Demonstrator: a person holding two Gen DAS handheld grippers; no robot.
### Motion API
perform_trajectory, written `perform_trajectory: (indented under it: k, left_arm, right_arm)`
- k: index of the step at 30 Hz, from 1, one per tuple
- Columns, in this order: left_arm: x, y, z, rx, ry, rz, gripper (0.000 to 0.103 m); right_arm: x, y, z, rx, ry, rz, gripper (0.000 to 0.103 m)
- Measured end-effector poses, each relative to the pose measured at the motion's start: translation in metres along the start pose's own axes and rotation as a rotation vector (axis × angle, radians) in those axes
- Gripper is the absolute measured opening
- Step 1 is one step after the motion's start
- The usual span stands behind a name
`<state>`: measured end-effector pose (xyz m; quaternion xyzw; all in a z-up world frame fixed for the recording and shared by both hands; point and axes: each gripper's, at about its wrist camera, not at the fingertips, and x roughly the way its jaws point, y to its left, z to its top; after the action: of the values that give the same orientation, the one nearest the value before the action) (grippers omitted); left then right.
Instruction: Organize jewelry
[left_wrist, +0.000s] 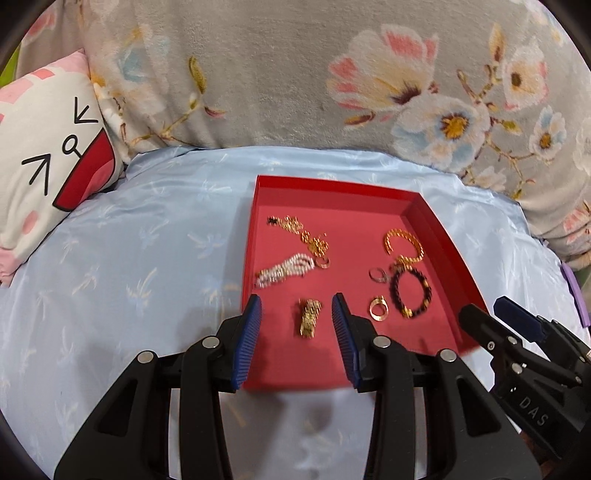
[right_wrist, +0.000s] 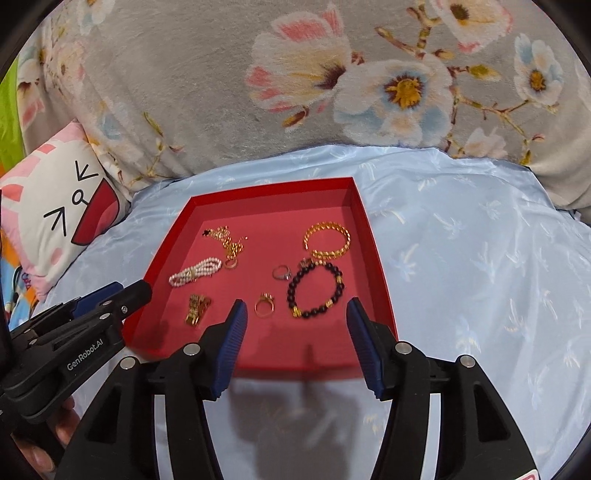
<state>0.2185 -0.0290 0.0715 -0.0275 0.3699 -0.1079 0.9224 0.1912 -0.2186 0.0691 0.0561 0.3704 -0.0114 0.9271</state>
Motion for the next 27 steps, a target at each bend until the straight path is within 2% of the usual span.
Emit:
perform_trajectory:
  k: [9,11,18,19,27]
  left_arm:
    - [-0.02,-0.01,-0.035,0.025,0.018,0.019,0.037]
    - [-0.022,-0.012,-0.041,0.031,0.027,0.012,0.033]
    - [-0.025,-0.024,-0.059,0.058,0.048,0.006,0.032]
    - [-0.026,-0.025,-0.06,0.06,0.049,0.01,0.03]
    - [-0.026,-0.028,-0.069,0.069,0.052,0.034,0.031]
  right_arm:
    - [-0.021,-0.004,-0.04,0.019,0.039,0.003,0.055]
    - [-0.023,-0.002,-0.045,0.016,0.045,0.005,0.055]
    - [-0.028,0.006,-0.059,-0.01,0.054,0.0,0.055]
    - [-0.029,0.007,-0.06,-0.011,0.055,-0.004,0.055]
    - [-0.031,0.006,-0.066,-0.017,0.048,-0.034,0.056]
